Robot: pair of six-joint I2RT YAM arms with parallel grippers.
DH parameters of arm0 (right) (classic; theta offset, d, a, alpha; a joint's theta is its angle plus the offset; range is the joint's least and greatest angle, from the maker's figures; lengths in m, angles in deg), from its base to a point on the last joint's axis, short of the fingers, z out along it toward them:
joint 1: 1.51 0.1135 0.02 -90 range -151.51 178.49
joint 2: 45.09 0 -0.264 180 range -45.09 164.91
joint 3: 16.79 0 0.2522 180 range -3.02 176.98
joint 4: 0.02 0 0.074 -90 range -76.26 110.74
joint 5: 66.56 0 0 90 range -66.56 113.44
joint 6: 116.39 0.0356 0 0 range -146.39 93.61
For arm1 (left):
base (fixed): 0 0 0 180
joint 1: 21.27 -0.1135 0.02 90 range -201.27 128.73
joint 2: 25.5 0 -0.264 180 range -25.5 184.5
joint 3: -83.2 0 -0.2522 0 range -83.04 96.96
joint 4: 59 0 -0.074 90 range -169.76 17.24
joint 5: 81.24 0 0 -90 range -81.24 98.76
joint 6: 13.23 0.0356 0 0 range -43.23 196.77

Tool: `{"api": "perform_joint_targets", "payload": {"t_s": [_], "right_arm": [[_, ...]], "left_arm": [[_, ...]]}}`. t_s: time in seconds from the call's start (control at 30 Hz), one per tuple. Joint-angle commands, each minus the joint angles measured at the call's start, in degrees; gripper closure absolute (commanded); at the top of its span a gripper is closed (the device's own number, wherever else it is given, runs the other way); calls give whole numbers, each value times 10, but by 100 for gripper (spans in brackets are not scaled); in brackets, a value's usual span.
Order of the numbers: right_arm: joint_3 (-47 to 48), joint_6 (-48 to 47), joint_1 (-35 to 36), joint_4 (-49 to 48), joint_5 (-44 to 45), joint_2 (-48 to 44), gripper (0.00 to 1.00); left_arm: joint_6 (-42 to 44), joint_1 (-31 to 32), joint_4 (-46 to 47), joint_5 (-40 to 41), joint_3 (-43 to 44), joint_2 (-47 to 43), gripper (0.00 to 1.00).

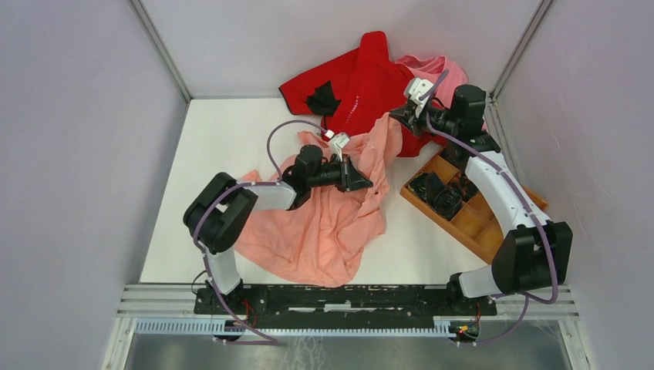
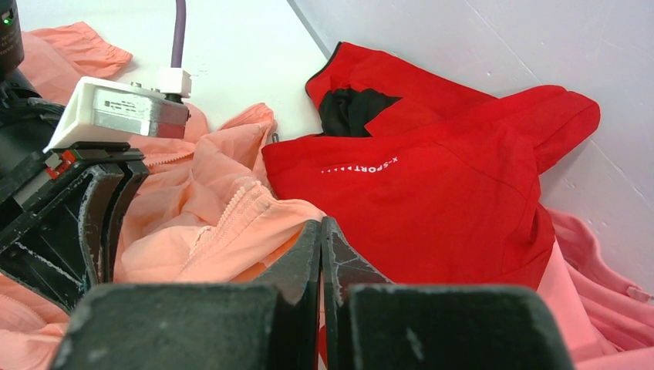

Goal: Zip up the jacket
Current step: Adjust the jacket at the center of the board.

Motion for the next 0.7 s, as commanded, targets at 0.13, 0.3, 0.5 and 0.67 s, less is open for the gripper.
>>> {"api": "perform_joint_targets", "payload": {"t_s": [0.13,0.3,0.5,0.67], "right_arm": [[5,12,-2,2,51,9,93],[1,21,-5,35,107,7,71],[-75,77,-36,-13,57,-77,44],[-185,183,-42,-90,-76,-130,39]], "left_arm": [[-16,9,-28,32,-4,-85,98],[35,33,-131,112,37,-114,98],[60,57,-238,219,95,-113,98],[61,71,-279,238,149,-86,98]]}}
